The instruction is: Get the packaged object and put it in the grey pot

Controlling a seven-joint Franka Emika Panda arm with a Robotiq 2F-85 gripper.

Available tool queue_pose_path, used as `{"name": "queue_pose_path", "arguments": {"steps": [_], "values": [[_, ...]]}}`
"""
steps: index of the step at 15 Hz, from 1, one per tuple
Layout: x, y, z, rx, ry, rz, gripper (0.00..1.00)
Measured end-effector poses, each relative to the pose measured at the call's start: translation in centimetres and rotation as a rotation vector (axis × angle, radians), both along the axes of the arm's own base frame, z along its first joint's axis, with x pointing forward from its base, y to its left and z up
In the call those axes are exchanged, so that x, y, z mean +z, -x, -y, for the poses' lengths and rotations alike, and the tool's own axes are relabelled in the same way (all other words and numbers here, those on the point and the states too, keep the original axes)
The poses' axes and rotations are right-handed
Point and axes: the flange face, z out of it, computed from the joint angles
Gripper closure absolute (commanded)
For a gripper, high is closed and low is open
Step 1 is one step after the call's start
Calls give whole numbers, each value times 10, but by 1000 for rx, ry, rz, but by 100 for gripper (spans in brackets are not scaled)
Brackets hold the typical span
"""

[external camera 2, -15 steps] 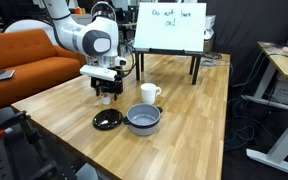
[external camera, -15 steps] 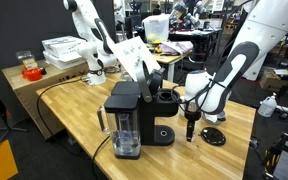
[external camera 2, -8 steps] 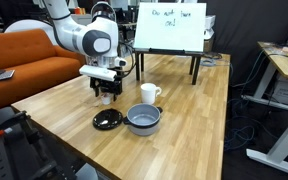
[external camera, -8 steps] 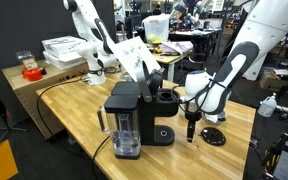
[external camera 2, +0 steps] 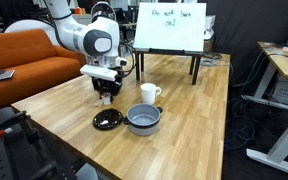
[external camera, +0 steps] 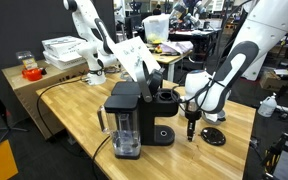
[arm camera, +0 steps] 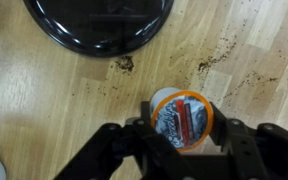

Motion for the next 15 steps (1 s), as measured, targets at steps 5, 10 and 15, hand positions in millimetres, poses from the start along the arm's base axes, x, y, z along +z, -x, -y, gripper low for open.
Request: {"name": "queue_pose_path", "arguments": {"steps": [5, 10, 15], "values": [[4, -2, 1, -1, 1, 4, 75], [19, -10, 9, -11, 10, 27, 75], [45, -18, 35, -44, 41, 47, 75]]}}
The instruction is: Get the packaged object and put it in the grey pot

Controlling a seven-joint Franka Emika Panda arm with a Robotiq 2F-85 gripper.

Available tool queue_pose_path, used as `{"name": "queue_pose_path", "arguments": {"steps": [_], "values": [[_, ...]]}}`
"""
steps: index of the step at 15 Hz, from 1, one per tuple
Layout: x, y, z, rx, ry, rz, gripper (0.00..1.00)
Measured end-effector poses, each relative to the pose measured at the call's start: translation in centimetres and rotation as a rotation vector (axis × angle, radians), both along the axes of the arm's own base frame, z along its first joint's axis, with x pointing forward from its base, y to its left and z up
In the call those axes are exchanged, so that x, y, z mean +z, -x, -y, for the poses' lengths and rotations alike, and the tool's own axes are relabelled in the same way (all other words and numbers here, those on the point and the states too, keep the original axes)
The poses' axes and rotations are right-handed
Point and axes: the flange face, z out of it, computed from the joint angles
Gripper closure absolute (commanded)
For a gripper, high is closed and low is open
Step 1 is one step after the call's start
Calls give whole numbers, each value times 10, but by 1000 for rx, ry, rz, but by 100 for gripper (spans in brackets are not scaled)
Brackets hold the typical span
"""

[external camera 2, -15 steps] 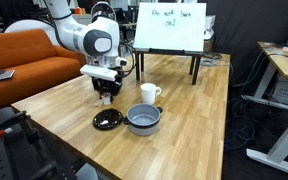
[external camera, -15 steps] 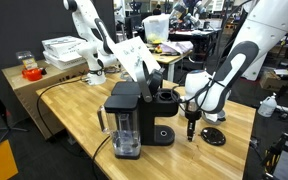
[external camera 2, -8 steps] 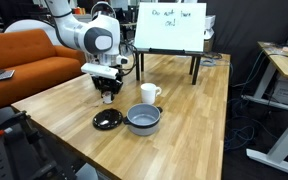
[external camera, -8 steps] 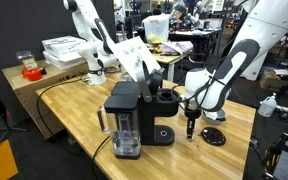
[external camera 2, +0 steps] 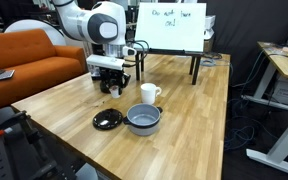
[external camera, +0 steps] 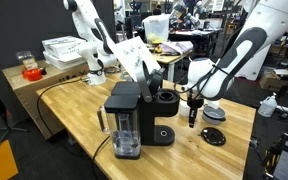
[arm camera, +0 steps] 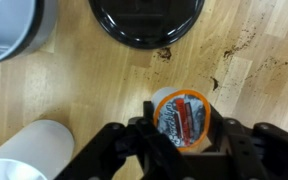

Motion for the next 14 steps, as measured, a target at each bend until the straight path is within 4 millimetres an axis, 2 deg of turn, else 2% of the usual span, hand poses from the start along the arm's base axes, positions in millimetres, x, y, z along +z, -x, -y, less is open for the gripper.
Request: {"name": "queue_pose_path", "arguments": {"steps": [5, 9, 14], "values": [[39, 2, 46, -106, 37, 49, 75], [73, 16, 77, -208, 62, 82, 75], [85, 42, 99, -311, 100, 77, 75]]}}
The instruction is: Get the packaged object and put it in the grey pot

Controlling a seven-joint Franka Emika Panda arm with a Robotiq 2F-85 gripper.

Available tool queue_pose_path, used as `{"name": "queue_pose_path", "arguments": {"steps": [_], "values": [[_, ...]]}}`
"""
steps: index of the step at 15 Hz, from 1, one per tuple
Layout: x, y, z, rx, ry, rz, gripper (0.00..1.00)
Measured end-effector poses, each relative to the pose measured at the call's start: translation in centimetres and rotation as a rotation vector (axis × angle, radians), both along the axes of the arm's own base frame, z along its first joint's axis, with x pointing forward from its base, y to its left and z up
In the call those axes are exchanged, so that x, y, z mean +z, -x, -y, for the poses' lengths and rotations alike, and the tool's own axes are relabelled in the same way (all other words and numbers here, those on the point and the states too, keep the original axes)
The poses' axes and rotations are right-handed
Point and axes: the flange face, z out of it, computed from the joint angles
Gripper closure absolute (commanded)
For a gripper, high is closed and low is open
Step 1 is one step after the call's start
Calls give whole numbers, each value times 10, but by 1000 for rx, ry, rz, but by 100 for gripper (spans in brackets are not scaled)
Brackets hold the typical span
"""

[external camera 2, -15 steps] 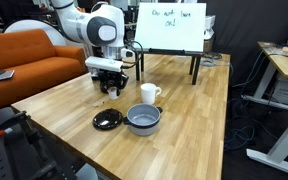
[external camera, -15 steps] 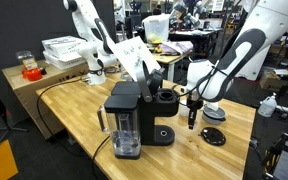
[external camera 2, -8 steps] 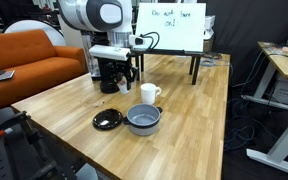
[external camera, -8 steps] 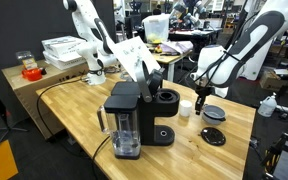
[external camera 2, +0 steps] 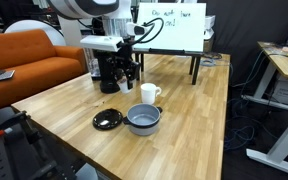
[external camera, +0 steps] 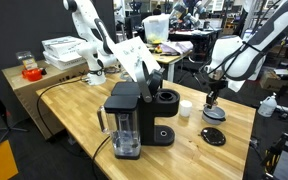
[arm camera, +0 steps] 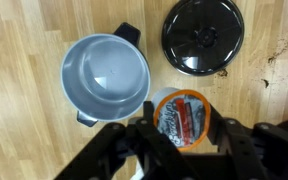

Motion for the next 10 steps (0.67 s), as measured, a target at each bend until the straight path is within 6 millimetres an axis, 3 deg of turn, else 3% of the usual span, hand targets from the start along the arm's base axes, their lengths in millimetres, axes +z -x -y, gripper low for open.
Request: {"name": "queue_pose_path", "arguments": {"steps": [5, 10], "values": [[3, 16, 21, -145, 51, -1, 75], [10, 14, 22, -243, 44, 25, 75]]}}
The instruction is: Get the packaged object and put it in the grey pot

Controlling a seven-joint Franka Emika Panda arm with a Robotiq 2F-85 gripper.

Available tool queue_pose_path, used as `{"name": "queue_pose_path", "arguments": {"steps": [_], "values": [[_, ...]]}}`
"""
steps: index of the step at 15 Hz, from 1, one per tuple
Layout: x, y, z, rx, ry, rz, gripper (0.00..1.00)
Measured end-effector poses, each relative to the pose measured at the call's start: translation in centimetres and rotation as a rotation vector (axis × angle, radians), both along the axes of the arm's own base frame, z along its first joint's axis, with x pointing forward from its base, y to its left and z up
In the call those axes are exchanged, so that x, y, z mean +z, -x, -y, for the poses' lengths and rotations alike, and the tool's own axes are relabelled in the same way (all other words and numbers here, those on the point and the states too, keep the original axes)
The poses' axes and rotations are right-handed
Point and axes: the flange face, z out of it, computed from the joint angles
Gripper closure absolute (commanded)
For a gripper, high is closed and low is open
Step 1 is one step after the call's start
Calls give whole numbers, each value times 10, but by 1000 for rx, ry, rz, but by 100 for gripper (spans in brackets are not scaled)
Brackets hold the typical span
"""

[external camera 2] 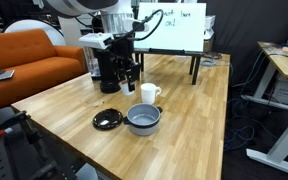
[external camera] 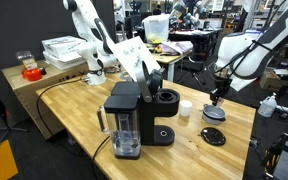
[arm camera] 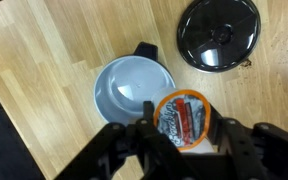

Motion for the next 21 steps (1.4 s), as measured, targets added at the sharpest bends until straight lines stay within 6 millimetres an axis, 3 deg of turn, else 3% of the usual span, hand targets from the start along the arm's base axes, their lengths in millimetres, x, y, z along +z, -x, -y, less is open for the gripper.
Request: {"name": "queue_pose_path", "arguments": {"steps": [6, 7, 14, 15, 21], "values": [[5, -5, 2, -113, -37, 61, 75], [5, -5, 3, -131, -41, 69, 50], [5, -5, 3, -133, -42, 68, 50], [5, -5, 3, -133, -42, 68, 75], [-2, -7, 13, -201, -94, 64, 75]]}}
